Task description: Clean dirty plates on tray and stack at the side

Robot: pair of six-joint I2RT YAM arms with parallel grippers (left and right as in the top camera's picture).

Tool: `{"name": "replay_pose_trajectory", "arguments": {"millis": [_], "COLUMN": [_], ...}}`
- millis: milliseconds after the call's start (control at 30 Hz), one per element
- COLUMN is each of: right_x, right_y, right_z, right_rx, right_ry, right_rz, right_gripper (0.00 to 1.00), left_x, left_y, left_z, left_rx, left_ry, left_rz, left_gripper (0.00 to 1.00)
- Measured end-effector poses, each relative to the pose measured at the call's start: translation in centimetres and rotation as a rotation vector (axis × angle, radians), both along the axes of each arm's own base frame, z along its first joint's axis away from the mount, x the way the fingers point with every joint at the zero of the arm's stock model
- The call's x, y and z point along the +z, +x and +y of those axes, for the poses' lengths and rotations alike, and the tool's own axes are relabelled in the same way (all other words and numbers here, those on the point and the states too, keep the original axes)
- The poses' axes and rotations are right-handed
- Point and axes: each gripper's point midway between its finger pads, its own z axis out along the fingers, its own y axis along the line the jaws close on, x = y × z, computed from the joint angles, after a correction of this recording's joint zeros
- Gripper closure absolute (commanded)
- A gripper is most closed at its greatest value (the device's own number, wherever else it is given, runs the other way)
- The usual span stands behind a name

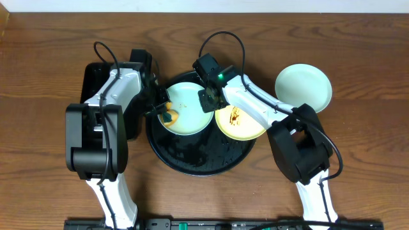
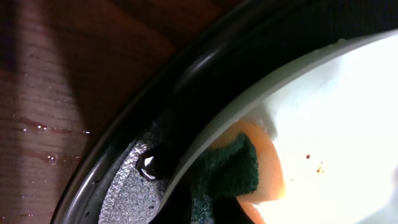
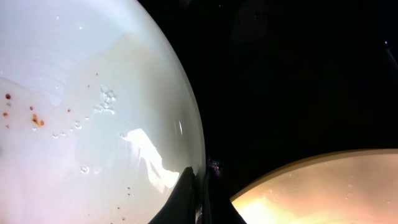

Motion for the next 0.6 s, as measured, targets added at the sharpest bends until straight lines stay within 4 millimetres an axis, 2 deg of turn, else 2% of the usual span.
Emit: {"name": "replay_pose_trajectory", "arguments": {"millis": [133, 233, 400, 500, 600], "right_x": [0.0, 0.0, 0.0, 0.0, 0.0], "right_y": [0.0, -0.1, -0.1, -0.1, -0.1], "right_z": [0.0, -0.2, -0.3, -0.4, -0.4], "right_rx": [0.000, -0.005, -0.010, -0.010, -0.010], "right_ry": [0.000, -0.008, -0.014, -0.015, -0.015], "right_rz": [0.000, 0.004, 0.003, 0.003, 0.002], "right_gripper": [0.99, 0.99, 0.99, 0.99, 0.99], "left_x": [0.0, 0.1, 0.4, 0.6, 0.7], "left_y": [0.1, 1.0, 2.1, 1.9, 1.3], "left_z": [-0.5, -1.5, -5.6, -8.6, -10.3], "left_rx": [-0.052, -0.104, -0.219, -0.270, -0.294], "left_ry": [-0.019, -0.070, -0.249, -0.379, -0.470], "left_rz": [-0.019, -0.069, -0.154, -0.175, -0.170], "left_gripper": [0.93, 0.93, 0.92, 0.93, 0.93]}}
